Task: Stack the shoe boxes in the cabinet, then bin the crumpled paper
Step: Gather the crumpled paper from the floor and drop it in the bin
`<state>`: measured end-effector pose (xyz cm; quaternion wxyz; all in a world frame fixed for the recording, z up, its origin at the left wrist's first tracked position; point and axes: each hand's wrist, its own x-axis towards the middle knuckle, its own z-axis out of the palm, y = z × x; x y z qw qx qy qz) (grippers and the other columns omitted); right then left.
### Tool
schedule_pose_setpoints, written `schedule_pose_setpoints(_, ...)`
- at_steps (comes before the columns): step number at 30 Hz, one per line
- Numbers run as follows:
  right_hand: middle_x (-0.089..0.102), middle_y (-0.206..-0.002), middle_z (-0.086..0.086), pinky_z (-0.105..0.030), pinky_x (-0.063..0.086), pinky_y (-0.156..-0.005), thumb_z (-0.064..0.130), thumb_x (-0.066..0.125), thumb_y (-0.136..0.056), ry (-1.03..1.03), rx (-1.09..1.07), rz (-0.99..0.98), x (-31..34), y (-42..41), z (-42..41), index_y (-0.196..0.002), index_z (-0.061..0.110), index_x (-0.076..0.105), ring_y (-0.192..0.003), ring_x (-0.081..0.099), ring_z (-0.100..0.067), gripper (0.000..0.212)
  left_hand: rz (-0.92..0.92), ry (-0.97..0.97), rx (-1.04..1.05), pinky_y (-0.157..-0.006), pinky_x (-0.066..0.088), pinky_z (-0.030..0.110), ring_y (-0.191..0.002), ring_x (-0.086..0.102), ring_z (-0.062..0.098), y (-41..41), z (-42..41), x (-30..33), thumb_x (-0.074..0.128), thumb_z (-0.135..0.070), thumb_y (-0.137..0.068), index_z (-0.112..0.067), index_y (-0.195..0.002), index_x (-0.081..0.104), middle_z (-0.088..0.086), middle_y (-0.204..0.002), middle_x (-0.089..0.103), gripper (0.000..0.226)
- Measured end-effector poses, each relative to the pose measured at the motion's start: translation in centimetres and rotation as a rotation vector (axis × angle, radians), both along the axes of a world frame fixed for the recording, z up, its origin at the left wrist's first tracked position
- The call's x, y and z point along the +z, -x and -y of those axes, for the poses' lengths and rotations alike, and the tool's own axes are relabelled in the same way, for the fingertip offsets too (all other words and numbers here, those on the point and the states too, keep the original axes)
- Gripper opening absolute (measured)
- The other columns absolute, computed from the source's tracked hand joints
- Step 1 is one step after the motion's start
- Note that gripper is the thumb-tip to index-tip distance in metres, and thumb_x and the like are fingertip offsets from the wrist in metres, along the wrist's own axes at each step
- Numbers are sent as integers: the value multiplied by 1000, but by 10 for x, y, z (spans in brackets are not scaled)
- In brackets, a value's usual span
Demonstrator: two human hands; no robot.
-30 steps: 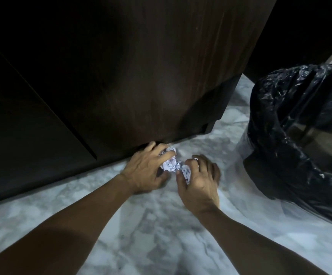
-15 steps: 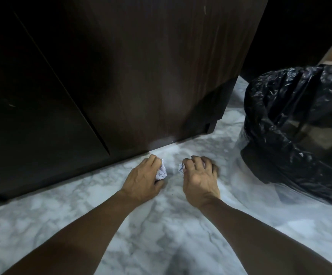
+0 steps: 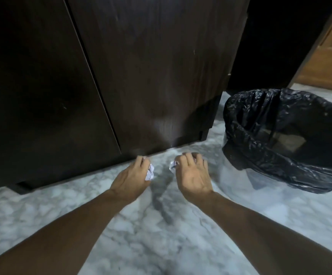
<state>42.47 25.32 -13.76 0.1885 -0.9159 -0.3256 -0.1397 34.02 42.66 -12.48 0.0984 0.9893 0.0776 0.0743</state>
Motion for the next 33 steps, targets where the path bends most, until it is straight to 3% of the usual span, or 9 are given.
schedule_pose_setpoints(3,58,-110,-7,-45,42,-81,19,51,-90,-105,42,34,55,3,-5,-108,15,60,-104,48,-34,21,77,11,-3,-74,44,43,-98,58,35,-7,10,44,60,-18,-84,-11,-105,49,11,-107,46,24)
schedule_pose_setpoints(7,58,-111,-4,-45,42,-79,25,42,-90,-288,50,175,135,11,9,-111,16,58,-104,46,-32,28,285,83,36,-69,40,43,-92,57,41,-26,34,113,61,-13,-85,-8,-103,45,14,-108,44,24)
schedule_pose_setpoints(13,53,-125,-6,-49,40,-91,23,45,-95,-352,-222,143,212,-23,83,-121,17,53,-112,45,-33,28,530,237,-86,-68,42,41,-84,57,37,-50,96,187,57,-10,-86,-5,-105,44,14,-112,47,24)
schedule_pose_setpoints(17,52,-127,-9,-50,43,-97,28,43,-97,-333,-344,-36,218,-49,137,-123,19,53,-113,50,-35,30,526,318,-147,-70,34,32,-87,55,31,-72,148,204,55,-13,-88,-8,-108,44,12,-116,47,24)
schedule_pose_setpoints(21,54,-123,-11,-38,43,-93,31,48,-95,-337,-404,-188,210,-54,173,-119,20,59,-109,56,-35,28,486,387,-173,-73,38,33,-92,56,32,-93,191,203,55,-15,-90,-9,-110,44,11,-118,45,24)
schedule_pose_setpoints(25,53,-124,-10,-36,43,-95,37,53,-92,-359,-419,-253,205,-54,195,-120,23,59,-108,56,-32,32,356,531,-158,-95,42,41,-114,49,32,-114,221,189,54,-18,-93,-7,-115,41,13,-124,37,28)
schedule_pose_setpoints(27,54,-122,-8,-37,44,-96,41,56,-89,-399,-439,-277,204,-55,202,-120,24,59,-109,56,-30,36,227,576,-134,-94,39,33,-121,42,28,-118,231,184,56,-21,-93,-10,-122,39,10,-127,31,36)
schedule_pose_setpoints(29,55,-118,-8,-38,44,-95,42,56,-87,-433,-451,-276,203,-58,207,-118,22,61,-108,56,-29,37,101,547,-160,-89,33,28,-124,38,26,-122,237,177,60,-20,-90,-17,-130,38,6,-132,27,46)
schedule_pose_setpoints(33,57,-118,-12,-31,38,-86,33,55,-89,-437,-454,-259,199,-61,218,-115,14,63,-108,54,-30,32,69,477,-158,-102,37,35,-128,43,26,-124,235,168,64,-20,-87,-19,-134,48,5,-139,40,50)
